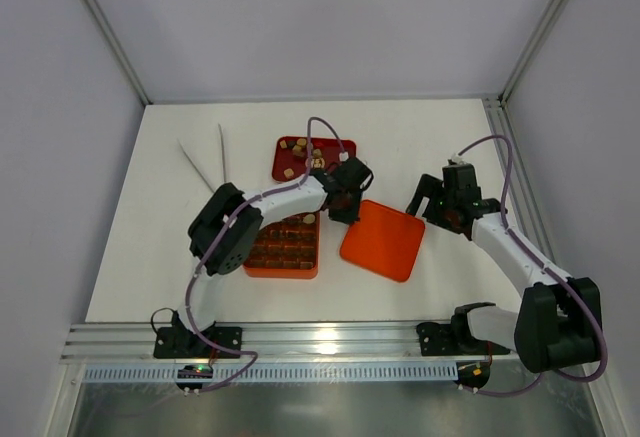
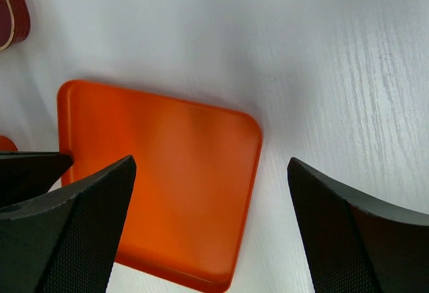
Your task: Pack the chocolate
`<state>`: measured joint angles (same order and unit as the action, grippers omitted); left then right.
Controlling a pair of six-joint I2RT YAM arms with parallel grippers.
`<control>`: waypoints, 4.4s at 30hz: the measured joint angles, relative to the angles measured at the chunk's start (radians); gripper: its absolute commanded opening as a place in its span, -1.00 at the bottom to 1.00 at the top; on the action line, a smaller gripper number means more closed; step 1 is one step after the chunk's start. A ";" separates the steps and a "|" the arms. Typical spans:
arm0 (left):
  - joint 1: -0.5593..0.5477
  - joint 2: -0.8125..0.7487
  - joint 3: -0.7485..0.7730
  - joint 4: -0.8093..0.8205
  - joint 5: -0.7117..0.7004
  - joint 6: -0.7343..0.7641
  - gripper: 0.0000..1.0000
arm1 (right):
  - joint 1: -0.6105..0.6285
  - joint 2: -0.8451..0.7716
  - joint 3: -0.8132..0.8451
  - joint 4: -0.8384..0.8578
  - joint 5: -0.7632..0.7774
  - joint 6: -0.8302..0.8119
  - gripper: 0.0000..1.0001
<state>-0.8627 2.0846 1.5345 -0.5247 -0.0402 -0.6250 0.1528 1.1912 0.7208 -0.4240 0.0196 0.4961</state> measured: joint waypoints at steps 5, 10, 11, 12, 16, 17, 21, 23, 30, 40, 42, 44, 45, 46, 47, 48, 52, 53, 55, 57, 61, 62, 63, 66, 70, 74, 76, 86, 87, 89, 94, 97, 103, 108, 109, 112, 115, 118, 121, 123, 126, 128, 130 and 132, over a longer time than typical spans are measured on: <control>0.059 0.000 0.025 -0.012 0.058 0.024 -1.00 | -0.004 0.013 -0.012 0.013 -0.028 -0.001 0.86; 0.117 0.000 0.035 -0.019 0.111 0.032 -1.00 | -0.004 0.014 -0.028 0.015 -0.042 0.000 0.86; 0.123 0.000 0.035 -0.020 0.118 0.032 -0.99 | -0.004 0.015 -0.031 0.017 -0.042 -0.001 0.86; 0.127 0.000 0.035 -0.020 0.125 0.032 -0.99 | -0.004 0.019 -0.035 0.021 -0.043 0.000 0.86; 0.132 0.000 0.035 -0.024 0.159 0.032 -1.00 | -0.005 0.058 -0.054 0.053 -0.062 0.005 0.72; 0.133 0.000 0.035 -0.025 0.169 0.032 -1.00 | -0.005 0.073 -0.061 0.064 -0.071 0.008 0.69; 0.139 0.000 0.036 -0.027 0.210 0.031 -1.00 | -0.005 0.121 -0.091 0.098 -0.098 0.024 0.47; 0.142 0.000 0.036 -0.027 0.225 0.031 -1.00 | -0.005 0.143 -0.097 0.110 -0.107 0.030 0.40; 0.151 0.000 0.036 -0.027 0.255 0.029 -1.00 | -0.005 0.170 -0.100 0.159 -0.124 0.042 -0.01; 0.154 0.000 0.036 -0.028 0.280 0.023 -0.99 | -0.005 0.193 -0.112 0.207 -0.129 0.060 -0.48; 0.157 0.000 0.036 -0.029 0.280 0.023 -1.00 | -0.006 0.197 -0.112 0.211 -0.129 0.060 -0.62; 0.160 0.000 0.036 -0.029 0.281 0.023 -1.00 | -0.007 0.199 -0.112 0.212 -0.127 0.061 -0.77; 0.161 0.000 0.036 -0.029 0.281 0.023 -1.00 | -0.007 0.201 -0.113 0.211 -0.127 0.060 -0.80; 0.163 0.000 0.036 -0.031 0.280 0.023 -1.00 | -0.008 0.202 -0.113 0.211 -0.126 0.060 -0.85; 0.163 0.000 0.036 -0.031 0.281 0.023 -1.00 | -0.009 0.202 -0.113 0.211 -0.126 0.060 -0.91; 0.164 0.000 0.036 -0.031 0.281 0.023 -1.00 | -0.009 0.202 -0.113 0.211 -0.126 0.060 -0.92; 0.164 0.000 0.036 -0.032 0.283 0.023 -1.00 | -0.009 0.202 -0.114 0.211 -0.126 0.060 -0.92; 0.164 0.000 0.036 -0.032 0.285 0.023 -0.99 | -0.009 0.202 -0.114 0.211 -0.126 0.060 -0.92; 0.165 0.000 0.036 -0.032 0.288 0.023 -0.99 | -0.010 0.203 -0.114 0.211 -0.127 0.060 -0.92; 0.166 0.000 0.036 -0.032 0.292 0.023 -0.95 | -0.010 0.203 -0.113 0.211 -0.128 0.060 -0.92; 0.171 0.000 0.036 -0.029 0.310 0.021 -0.89 | -0.011 0.204 -0.113 0.211 -0.130 0.059 -0.92; 0.172 0.000 0.035 -0.028 0.313 0.020 -0.88 | -0.012 0.205 -0.113 0.211 -0.131 0.059 -0.92; 0.173 -0.002 0.030 -0.021 0.316 0.016 -0.85 | -0.012 0.206 -0.112 0.212 -0.132 0.059 -0.92; 0.176 -0.008 0.018 -0.012 0.326 0.003 -0.81 | -0.014 0.209 -0.110 0.212 -0.136 0.058 -0.92; 0.177 -0.014 0.013 -0.005 0.332 -0.002 -0.74 | -0.016 0.208 -0.110 0.211 -0.141 0.058 -0.92; 0.177 -0.016 0.013 0.000 0.332 -0.004 -0.69 | -0.016 0.199 -0.110 0.195 -0.146 0.058 -0.92; 0.177 -0.016 0.013 0.002 0.332 -0.004 -0.67 | -0.016 0.178 -0.109 0.173 -0.150 0.058 -0.92; 0.176 -0.016 0.013 0.013 0.332 -0.006 -0.48 | -0.050 0.091 -0.089 0.119 -0.198 0.047 -0.92; 0.176 -0.016 0.013 0.013 0.334 -0.008 -0.44 | -0.054 0.089 -0.089 0.115 -0.207 0.047 -0.92; 0.176 -0.016 0.013 0.013 0.336 -0.009 -0.41 | -0.060 0.087 -0.089 0.112 -0.220 0.045 -0.92; 0.176 -0.016 0.012 0.020 0.340 -0.017 -0.26 | -0.078 0.082 -0.089 0.109 -0.259 0.042 -0.92; 0.176 -0.016 0.006 0.027 0.342 -0.020 -0.24 | -0.095 0.081 -0.089 0.109 -0.287 0.040 -0.92; 0.176 -0.015 -0.006 0.038 0.350 -0.022 -0.21 | -0.121 0.076 -0.089 0.109 -0.330 0.036 -0.92; 0.177 -0.006 -0.011 0.042 0.356 -0.022 -0.15 | -0.132 0.065 -0.089 0.110 -0.351 0.036 -0.92; 0.177 -0.002 -0.011 0.043 0.356 -0.022 -0.14 | -0.134 0.061 -0.089 0.109 -0.356 0.035 -0.92; 0.177 0.010 -0.015 0.045 0.359 -0.022 -0.13 | -0.141 0.058 -0.089 0.109 -0.371 0.033 -0.92; 0.178 0.014 -0.019 0.051 0.370 -0.024 -0.13 | -0.156 0.058 -0.089 0.109 -0.384 0.032 -0.92; 0.178 0.014 -0.022 0.067 0.398 -0.032 -0.14 | -0.163 0.058 -0.089 0.111 -0.390 0.033 -0.92; 0.185 0.014 -0.038 0.100 0.436 -0.056 -0.17 | -0.164 0.059 -0.089 0.114 -0.394 0.032 -0.92; 0.193 0.013 -0.055 0.119 0.469 -0.080 -0.21 | -0.168 0.059 -0.089 0.118 -0.400 0.032 -0.92; 0.209 0.003 -0.071 0.136 0.508 -0.113 -0.36 | -0.169 0.059 -0.089 0.125 -0.403 0.032 -0.92; 0.220 -0.010 -0.074 0.141 0.524 -0.130 -0.42 | -0.172 0.059 -0.089 0.127 -0.402 0.032 -0.92; 0.229 -0.029 -0.076 0.151 0.542 -0.146 -0.42 | -0.177 0.059 -0.089 0.133 -0.402 0.032 -0.92; 0.232 -0.049 -0.077 0.167 0.567 -0.164 -0.42 | -0.176 0.059 -0.089 0.138 -0.407 0.032 -0.92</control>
<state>-0.6308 2.0354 1.4578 -0.3573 0.5270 -0.7895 -0.0235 1.2503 0.6319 -0.2855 -0.3878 0.5285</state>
